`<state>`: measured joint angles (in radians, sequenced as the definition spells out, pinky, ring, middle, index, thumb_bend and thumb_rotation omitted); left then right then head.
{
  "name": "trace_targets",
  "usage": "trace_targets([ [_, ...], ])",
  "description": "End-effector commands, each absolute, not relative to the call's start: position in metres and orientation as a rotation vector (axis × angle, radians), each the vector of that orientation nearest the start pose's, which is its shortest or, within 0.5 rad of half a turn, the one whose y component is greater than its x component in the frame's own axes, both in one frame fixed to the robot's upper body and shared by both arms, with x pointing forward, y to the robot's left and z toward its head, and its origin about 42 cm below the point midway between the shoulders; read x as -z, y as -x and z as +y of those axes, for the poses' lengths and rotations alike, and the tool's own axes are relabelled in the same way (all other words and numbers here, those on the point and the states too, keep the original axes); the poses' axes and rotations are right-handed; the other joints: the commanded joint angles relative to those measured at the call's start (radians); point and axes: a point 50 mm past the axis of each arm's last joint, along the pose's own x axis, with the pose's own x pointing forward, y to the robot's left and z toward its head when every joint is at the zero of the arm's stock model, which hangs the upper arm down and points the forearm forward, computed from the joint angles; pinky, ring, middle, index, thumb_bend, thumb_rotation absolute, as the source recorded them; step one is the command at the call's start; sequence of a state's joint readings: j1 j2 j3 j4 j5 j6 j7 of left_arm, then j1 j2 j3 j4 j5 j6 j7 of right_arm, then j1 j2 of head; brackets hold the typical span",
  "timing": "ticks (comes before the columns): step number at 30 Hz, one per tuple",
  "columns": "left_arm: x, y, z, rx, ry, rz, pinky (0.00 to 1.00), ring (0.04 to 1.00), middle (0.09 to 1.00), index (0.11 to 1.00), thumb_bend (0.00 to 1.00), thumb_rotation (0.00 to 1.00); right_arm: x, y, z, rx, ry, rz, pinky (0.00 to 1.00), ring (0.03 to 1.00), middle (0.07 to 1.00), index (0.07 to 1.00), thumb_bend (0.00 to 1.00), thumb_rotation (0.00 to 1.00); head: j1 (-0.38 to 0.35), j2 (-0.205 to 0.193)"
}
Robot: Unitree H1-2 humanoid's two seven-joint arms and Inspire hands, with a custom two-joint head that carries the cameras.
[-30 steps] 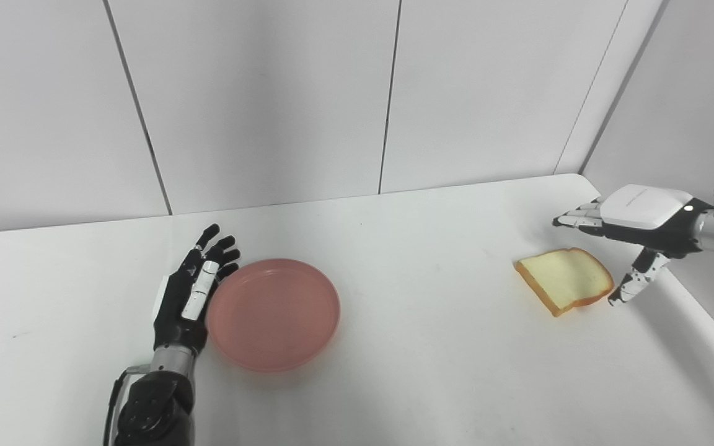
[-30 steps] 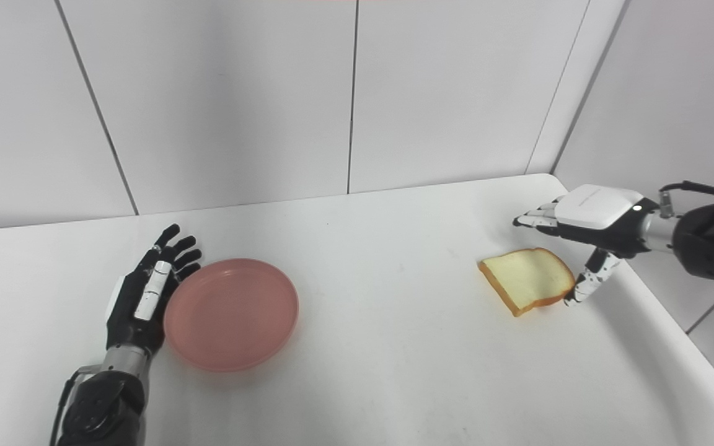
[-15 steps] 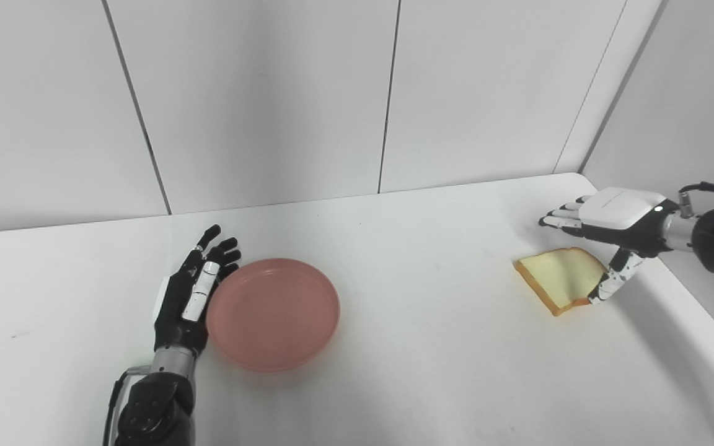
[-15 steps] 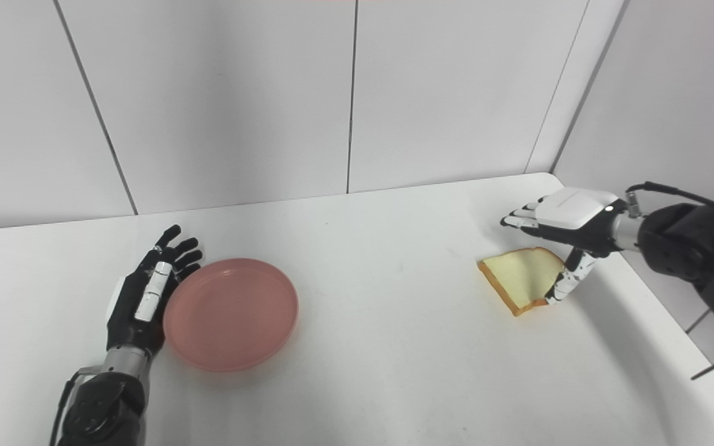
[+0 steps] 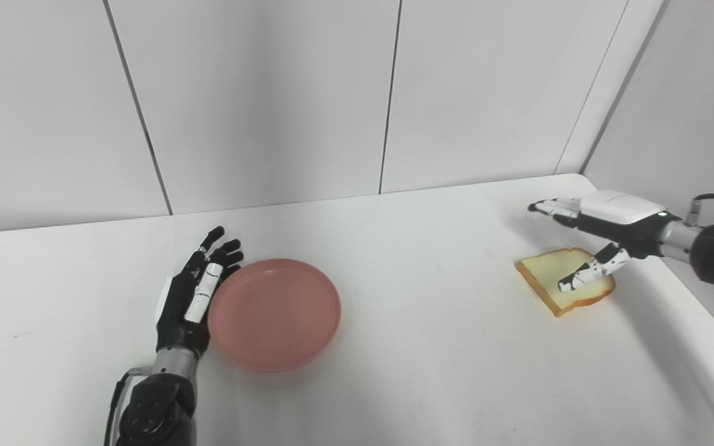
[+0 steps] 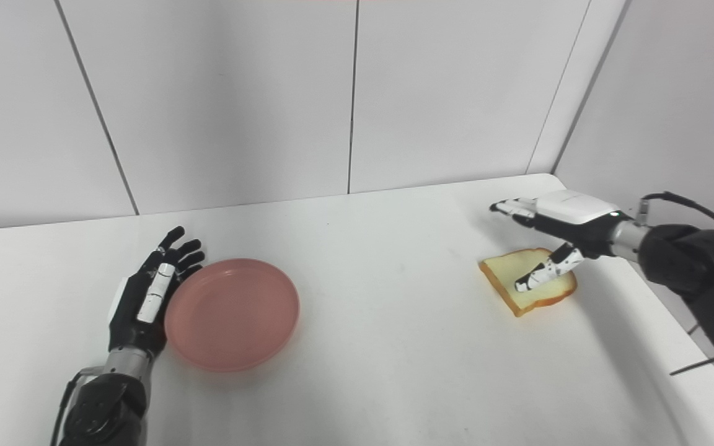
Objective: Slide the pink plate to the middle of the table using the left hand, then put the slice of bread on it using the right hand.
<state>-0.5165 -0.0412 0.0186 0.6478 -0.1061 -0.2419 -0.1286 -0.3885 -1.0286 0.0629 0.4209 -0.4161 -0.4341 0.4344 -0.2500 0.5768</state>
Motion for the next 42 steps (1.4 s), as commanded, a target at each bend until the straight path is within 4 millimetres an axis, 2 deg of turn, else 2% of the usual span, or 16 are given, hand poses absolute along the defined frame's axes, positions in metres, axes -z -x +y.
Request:
trace_targets([
  [1, -0.078, -0.415, 0.153, 0.227, 0.123, 0.043, 0.8, 0.8, 0.805, 0.848, 0.78, 0.7, -0.316, -0.357, -0.538, -0.353, 1.473, -0.02, 0.93, 1.0, 1.0, 1.0, 1.0, 0.59, 0.0, 0.0],
  [6, -0.078, -0.415, 0.154, 0.231, 0.119, 0.044, 0.8, 0.792, 0.802, 0.855, 0.76, 0.7, -0.315, -0.35, -0.546, -0.35, 1.48, 0.019, 0.93, 1.0, 1.0, 1.0, 1.0, 0.61, 0.001, 0.0],
  [12, -0.078, -0.415, 0.155, 0.238, 0.109, 0.044, 0.8, 0.79, 0.799, 0.857, 0.78, 0.7, -0.313, -0.346, -0.545, -0.379, 1.535, 0.049, 0.94, 1.0, 1.0, 1.0, 1.0, 0.6, -0.001, 0.005],
  [17, -0.078, -0.415, 0.155, 0.241, 0.108, 0.045, 0.79, 0.783, 0.799, 0.856, 0.77, 0.7, -0.313, -0.351, -0.545, -0.401, 1.581, 0.049, 0.96, 0.993, 1.0, 1.0, 1.0, 0.62, 0.0, 0.005],
  [24, -0.077, -0.414, 0.154, 0.242, 0.126, 0.053, 0.81, 0.78, 0.786, 0.846, 0.78, 0.68, -0.318, -0.358, -0.538, -0.447, 1.763, 0.056, 0.98, 0.994, 1.0, 1.0, 1.0, 0.62, 0.003, 0.007],
  [29, -0.078, -0.413, 0.155, 0.246, 0.137, 0.057, 0.84, 0.794, 0.802, 0.86, 0.79, 0.68, -0.318, -0.365, -0.537, -0.462, 1.812, 0.079, 0.98, 1.0, 1.0, 1.0, 1.0, 0.54, 0.007, 0.01],
  [32, -0.077, -0.413, 0.155, 0.244, 0.13, 0.055, 0.83, 0.783, 0.792, 0.855, 0.78, 0.68, -0.32, -0.369, -0.534, -0.475, 1.829, 0.088, 0.98, 1.0, 1.0, 1.0, 1.0, 0.55, 0.009, 0.01],
  [36, -0.077, -0.413, 0.155, 0.245, 0.127, 0.053, 0.83, 0.778, 0.787, 0.846, 0.78, 0.69, -0.321, -0.373, -0.531, -0.481, 1.841, 0.094, 0.95, 1.0, 1.0, 1.0, 1.0, 0.43, 0.009, 0.011],
  [42, -0.078, -0.413, 0.155, 0.249, 0.127, 0.048, 0.82, 0.777, 0.786, 0.847, 0.78, 0.69, -0.324, -0.373, -0.528, -0.487, 1.839, 0.118, 0.93, 1.0, 1.0, 1.0, 1.0, 0.35, 0.009, 0.01],
])
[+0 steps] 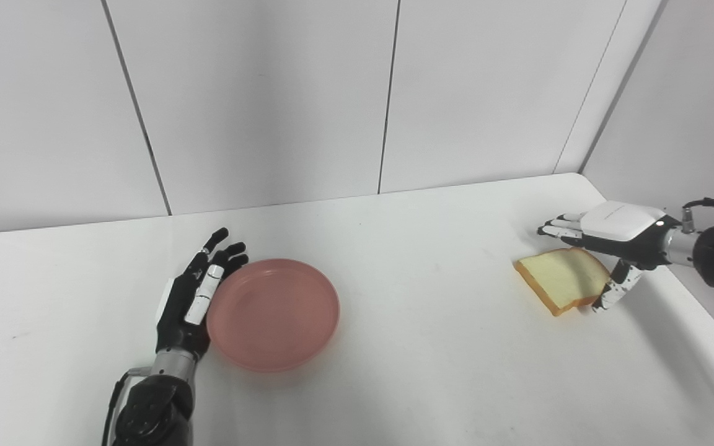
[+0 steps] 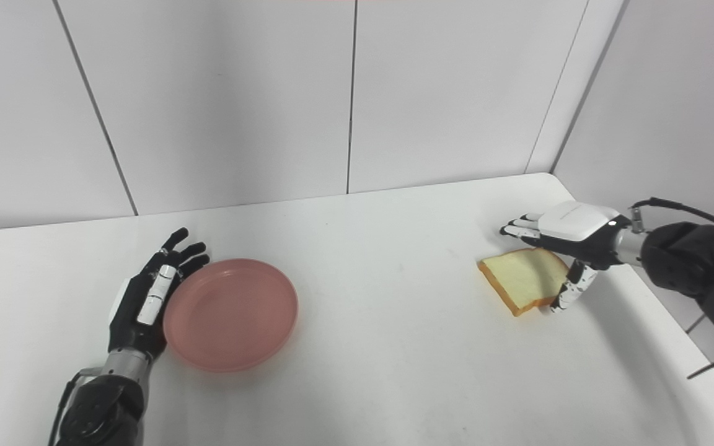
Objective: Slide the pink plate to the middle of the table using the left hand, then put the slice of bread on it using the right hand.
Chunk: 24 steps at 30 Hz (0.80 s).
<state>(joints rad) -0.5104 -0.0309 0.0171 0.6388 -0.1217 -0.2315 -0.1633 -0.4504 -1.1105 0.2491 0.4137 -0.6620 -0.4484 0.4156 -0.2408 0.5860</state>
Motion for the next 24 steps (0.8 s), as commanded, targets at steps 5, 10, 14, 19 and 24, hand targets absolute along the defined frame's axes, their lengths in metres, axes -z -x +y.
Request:
trace_targets([
  [5, -0.078, -0.413, 0.154, 0.25, 0.127, 0.049, 0.83, 0.785, 0.788, 0.848, 0.78, 0.69, -0.325, -0.372, -0.527, -0.493, 1.847, 0.147, 0.94, 1.0, 1.0, 1.0, 1.0, 0.35, 0.001, 0.004],
  [10, -0.078, -0.413, 0.154, 0.251, 0.132, 0.054, 0.83, 0.78, 0.781, 0.841, 0.78, 0.68, -0.322, -0.374, -0.527, -0.499, 1.84, 0.147, 0.94, 1.0, 1.0, 1.0, 1.0, 0.36, 0.001, 0.004],
  [14, -0.078, -0.413, 0.155, 0.256, 0.126, 0.048, 0.83, 0.784, 0.784, 0.846, 0.79, 0.69, -0.318, -0.375, -0.527, -0.494, 1.827, 0.154, 0.9, 1.0, 1.0, 1.0, 1.0, 0.36, 0.001, 0.004],
  [19, -0.079, -0.413, 0.155, 0.256, 0.126, 0.048, 0.84, 0.784, 0.779, 0.844, 0.78, 0.69, -0.31, -0.382, -0.524, -0.485, 1.79, 0.16, 0.91, 1.0, 1.0, 1.0, 1.0, 0.39, 0.01, 0.008],
  [24, -0.08, -0.413, 0.156, 0.26, 0.126, 0.048, 0.84, 0.78, 0.776, 0.841, 0.79, 0.69, -0.303, -0.39, -0.522, -0.486, 1.797, 0.146, 0.96, 0.989, 1.0, 1.0, 1.0, 0.37, 0.014, 0.011],
])
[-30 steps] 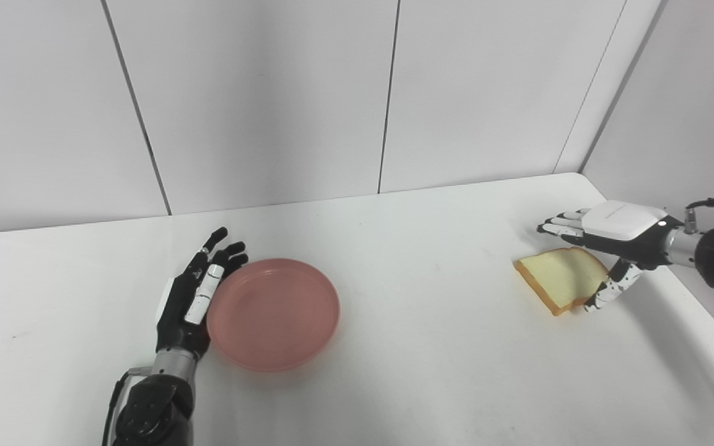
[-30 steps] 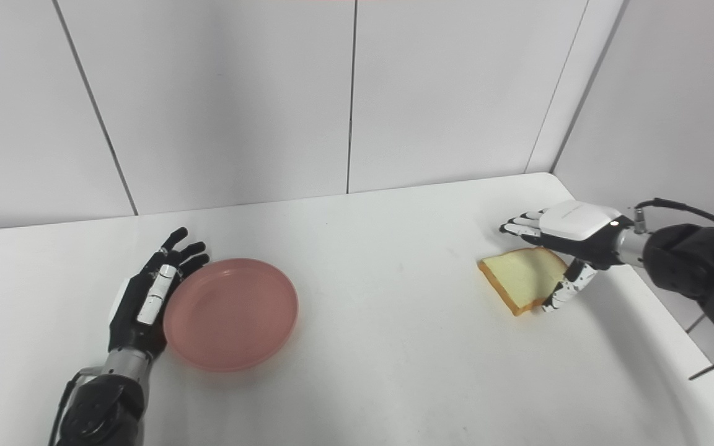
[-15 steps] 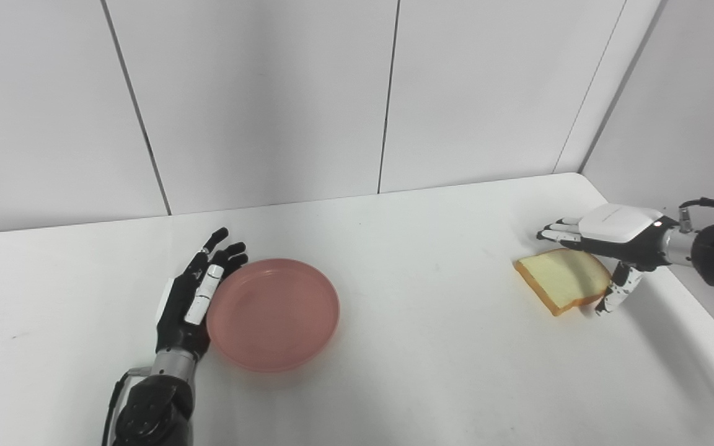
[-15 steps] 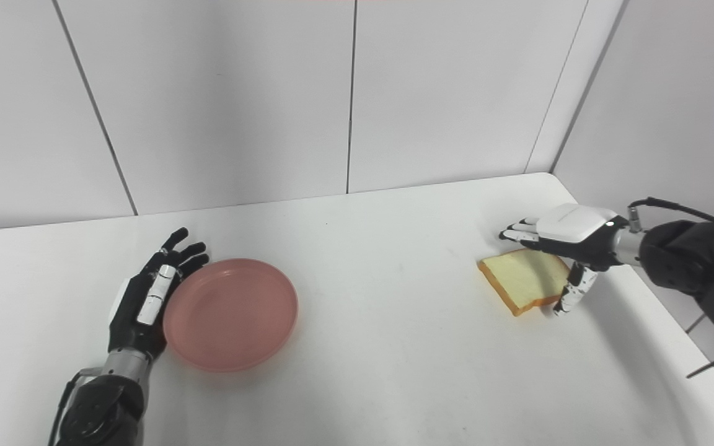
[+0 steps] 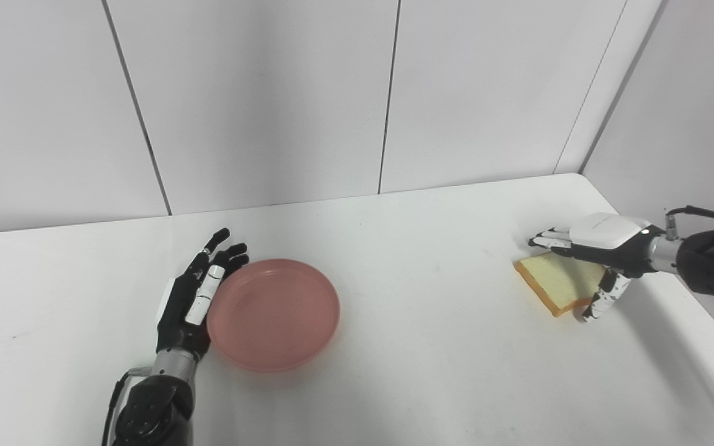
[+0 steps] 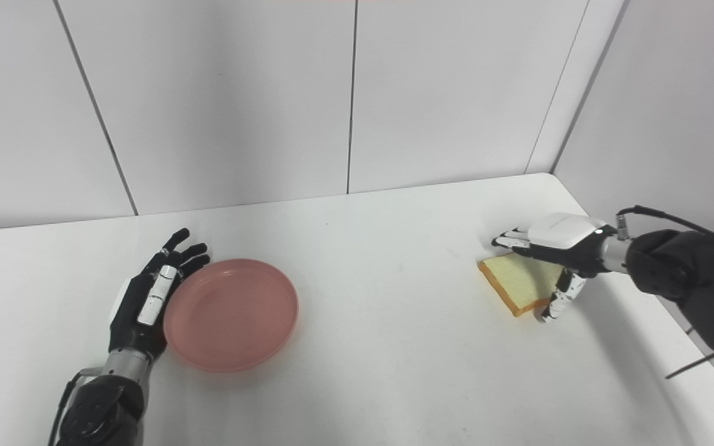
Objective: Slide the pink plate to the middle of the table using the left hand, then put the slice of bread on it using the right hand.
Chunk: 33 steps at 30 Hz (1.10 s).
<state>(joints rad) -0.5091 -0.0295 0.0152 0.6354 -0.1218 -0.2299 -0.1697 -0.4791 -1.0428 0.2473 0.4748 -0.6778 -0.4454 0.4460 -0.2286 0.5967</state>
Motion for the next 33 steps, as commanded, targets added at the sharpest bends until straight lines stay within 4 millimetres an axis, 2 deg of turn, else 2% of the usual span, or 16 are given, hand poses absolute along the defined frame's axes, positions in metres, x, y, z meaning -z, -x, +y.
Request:
trace_targets([
  [1, -0.08, -0.413, 0.156, 0.26, 0.122, 0.046, 0.84, 0.78, 0.777, 0.842, 0.79, 0.68, -0.303, -0.392, -0.521, -0.486, 1.8, 0.155, 0.95, 0.995, 1.0, 1.0, 1.0, 0.39, 0.003, 0.0],
  [4, -0.081, -0.413, 0.156, 0.262, 0.116, 0.042, 0.8, 0.773, 0.779, 0.845, 0.77, 0.69, -0.301, -0.397, -0.518, -0.485, 1.793, 0.157, 0.95, 1.0, 1.0, 1.0, 1.0, 0.39, 0.005, 0.0],
  [11, -0.08, -0.413, 0.156, 0.262, 0.115, 0.043, 0.81, 0.773, 0.776, 0.847, 0.78, 0.69, -0.298, -0.403, -0.509, -0.512, 1.834, 0.197, 0.99, 1.0, 1.0, 1.0, 1.0, 0.43, 0.007, 0.0],
  [20, -0.078, -0.411, 0.156, 0.264, 0.117, 0.05, 0.82, 0.77, 0.773, 0.849, 0.78, 0.68, -0.296, -0.407, -0.504, -0.52, 1.871, 0.243, 0.99, 1.0, 1.0, 1.0, 1.0, 0.42, 0.007, 0.005],
  [25, -0.078, -0.41, 0.156, 0.266, 0.129, 0.052, 0.82, 0.769, 0.768, 0.851, 0.79, 0.68, -0.295, -0.409, -0.499, -0.541, 1.891, 0.256, 1.0, 1.0, 1.0, 1.0, 1.0, 0.4, 0.007, 0.008],
  [27, -0.078, -0.41, 0.156, 0.266, 0.134, 0.054, 0.82, 0.768, 0.766, 0.854, 0.8, 0.68, -0.294, -0.41, -0.498, -0.543, 1.879, 0.275, 0.98, 0.984, 0.981, 1.0, 1.0, 0.33, 0.009, 0.011],
  [29, -0.077, -0.409, 0.156, 0.267, 0.136, 0.056, 0.81, 0.767, 0.763, 0.855, 0.8, 0.68, -0.292, -0.41, -0.498, -0.537, 1.853, 0.285, 0.84, 0.892, 0.907, 0.994, 1.0, 0.25, 0.009, 0.011],
  [31, -0.077, -0.409, 0.156, 0.265, 0.135, 0.058, 0.8, 0.768, 0.765, 0.855, 0.8, 0.68, -0.289, -0.41, -0.498, -0.519, 1.838, 0.293, 0.75, 0.811, 0.852, 0.983, 1.0, 0.18, 0.009, 0.013],
  [33, -0.077, -0.409, 0.156, 0.262, 0.135, 0.061, 0.8, 0.767, 0.766, 0.851, 0.79, 0.68, -0.285, -0.409, -0.496, -0.494, 1.827, 0.305, 0.61, 0.674, 0.761, 0.971, 0.97, 0.11, 0.009, 0.013],
])
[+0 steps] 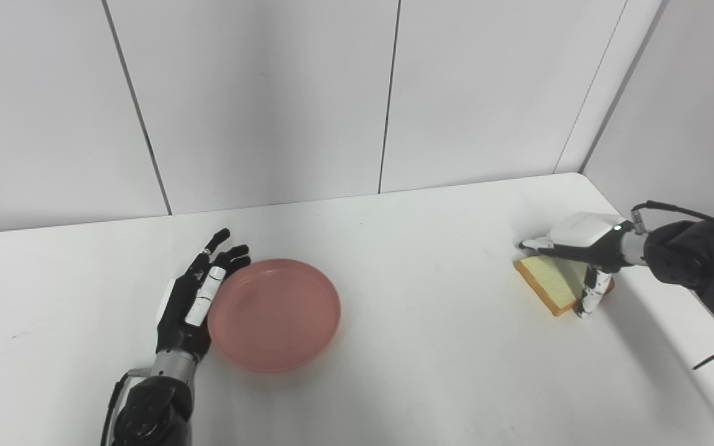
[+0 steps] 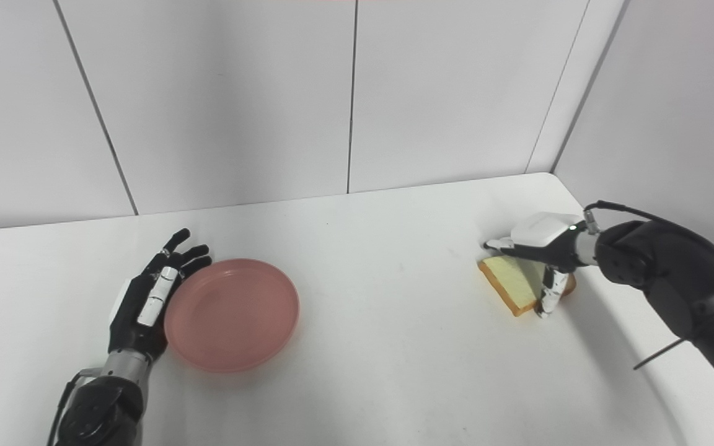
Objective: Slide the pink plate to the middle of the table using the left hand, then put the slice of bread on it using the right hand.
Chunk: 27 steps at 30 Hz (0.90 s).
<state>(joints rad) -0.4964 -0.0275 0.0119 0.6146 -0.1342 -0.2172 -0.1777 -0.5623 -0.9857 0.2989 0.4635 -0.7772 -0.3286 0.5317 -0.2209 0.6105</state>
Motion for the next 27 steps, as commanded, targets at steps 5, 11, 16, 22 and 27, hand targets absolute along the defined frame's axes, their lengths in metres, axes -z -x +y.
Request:
trace_targets([
  [5, -0.076, -0.409, 0.156, 0.265, 0.132, 0.059, 0.79, 0.764, 0.765, 0.846, 0.8, 0.68, -0.279, -0.408, -0.498, -0.468, 1.808, 0.242, 0.44, 0.485, 0.523, 0.872, 0.62, 0.0, 0.0, 0.003],
  [11, -0.076, -0.409, 0.155, 0.264, 0.137, 0.06, 0.79, 0.758, 0.759, 0.845, 0.81, 0.67, -0.276, -0.407, -0.5, -0.463, 1.813, 0.208, 0.34, 0.392, 0.481, 0.785, 0.56, 0.0, -0.001, 0.003],
  [16, -0.079, -0.408, 0.153, 0.268, 0.135, 0.051, 0.78, 0.76, 0.764, 0.851, 0.8, 0.68, -0.273, -0.406, -0.499, -0.458, 1.811, 0.206, 0.36, 0.414, 0.483, 0.778, 0.56, 0.0, -0.001, 0.003],
  [22, -0.081, -0.407, 0.152, 0.27, 0.143, 0.051, 0.8, 0.762, 0.766, 0.847, 0.8, 0.67, -0.276, -0.406, -0.493, -0.469, 1.814, 0.194, 0.38, 0.431, 0.484, 0.787, 0.57, 0.0, 0.002, 0.009],
  [27, -0.079, -0.408, 0.152, 0.272, 0.145, 0.055, 0.79, 0.757, 0.759, 0.841, 0.82, 0.67, -0.292, -0.408, -0.483, -0.482, 1.81, 0.142, 0.34, 0.403, 0.482, 0.763, 0.57, 0.0, 0.002, 0.008],
])
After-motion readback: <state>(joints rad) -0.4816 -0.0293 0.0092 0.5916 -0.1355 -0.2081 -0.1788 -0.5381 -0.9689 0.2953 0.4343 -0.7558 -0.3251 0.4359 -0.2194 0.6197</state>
